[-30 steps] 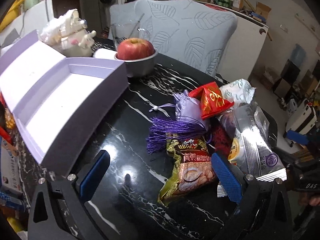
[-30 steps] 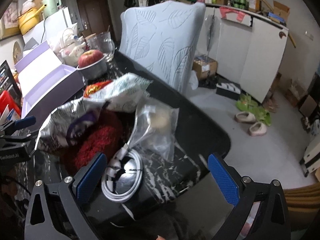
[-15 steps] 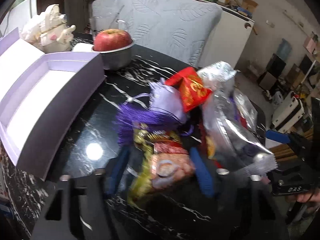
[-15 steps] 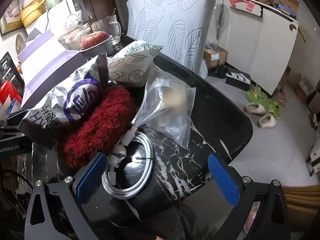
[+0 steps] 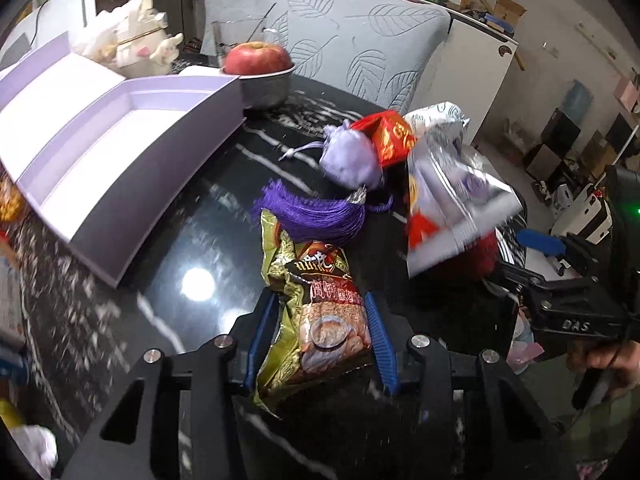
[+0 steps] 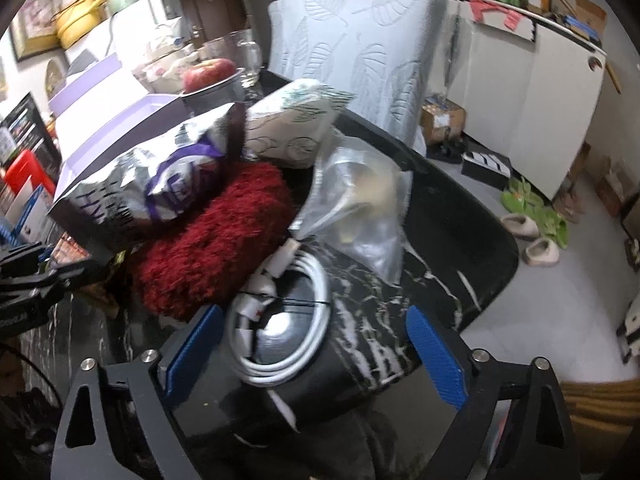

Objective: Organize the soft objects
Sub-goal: 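Grasp the snack bag with the left gripper while the right gripper grasps the white cable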

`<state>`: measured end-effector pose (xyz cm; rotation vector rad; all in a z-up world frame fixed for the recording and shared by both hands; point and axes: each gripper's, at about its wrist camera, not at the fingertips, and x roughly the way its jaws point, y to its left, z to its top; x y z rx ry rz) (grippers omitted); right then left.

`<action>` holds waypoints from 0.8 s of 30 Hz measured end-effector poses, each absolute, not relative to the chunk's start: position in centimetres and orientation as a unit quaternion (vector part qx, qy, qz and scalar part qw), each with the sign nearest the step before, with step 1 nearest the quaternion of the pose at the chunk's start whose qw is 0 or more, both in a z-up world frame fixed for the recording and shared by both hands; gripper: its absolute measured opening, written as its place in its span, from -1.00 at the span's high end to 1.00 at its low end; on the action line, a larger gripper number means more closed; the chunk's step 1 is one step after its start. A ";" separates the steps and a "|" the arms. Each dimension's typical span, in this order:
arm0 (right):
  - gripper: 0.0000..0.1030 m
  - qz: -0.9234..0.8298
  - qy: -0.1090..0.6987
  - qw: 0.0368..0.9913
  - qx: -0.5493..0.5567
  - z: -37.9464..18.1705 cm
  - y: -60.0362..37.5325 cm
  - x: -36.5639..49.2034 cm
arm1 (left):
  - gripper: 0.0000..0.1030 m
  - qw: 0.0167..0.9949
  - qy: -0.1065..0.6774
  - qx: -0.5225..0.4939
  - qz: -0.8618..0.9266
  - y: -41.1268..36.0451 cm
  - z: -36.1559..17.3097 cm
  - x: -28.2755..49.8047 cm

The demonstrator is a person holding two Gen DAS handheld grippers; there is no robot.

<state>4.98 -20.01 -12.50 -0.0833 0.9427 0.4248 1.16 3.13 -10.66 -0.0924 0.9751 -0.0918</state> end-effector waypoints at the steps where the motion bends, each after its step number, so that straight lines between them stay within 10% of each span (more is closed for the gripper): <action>1: -0.79 0.206 0.449 0.868 -0.044 -12.5 -19.7 4.9 | 0.13 0.881 0.469 -0.044 -0.041 3.2 -10.6 0.8; 10: -0.11 0.199 0.414 0.882 -0.104 -12.8 -17.1 3.7 | 0.07 0.880 0.470 -0.053 -0.038 3.6 -11.1 0.3; 19: -0.15 0.260 0.413 0.867 -0.097 -12.6 -17.6 1.8 | -0.22 0.878 0.478 0.004 -0.017 2.2 -12.9 0.6; 24: -0.69 0.236 0.408 0.874 -0.119 -13.3 -16.9 1.4 | -0.21 0.882 0.472 -0.006 -0.019 2.3 -13.1 0.4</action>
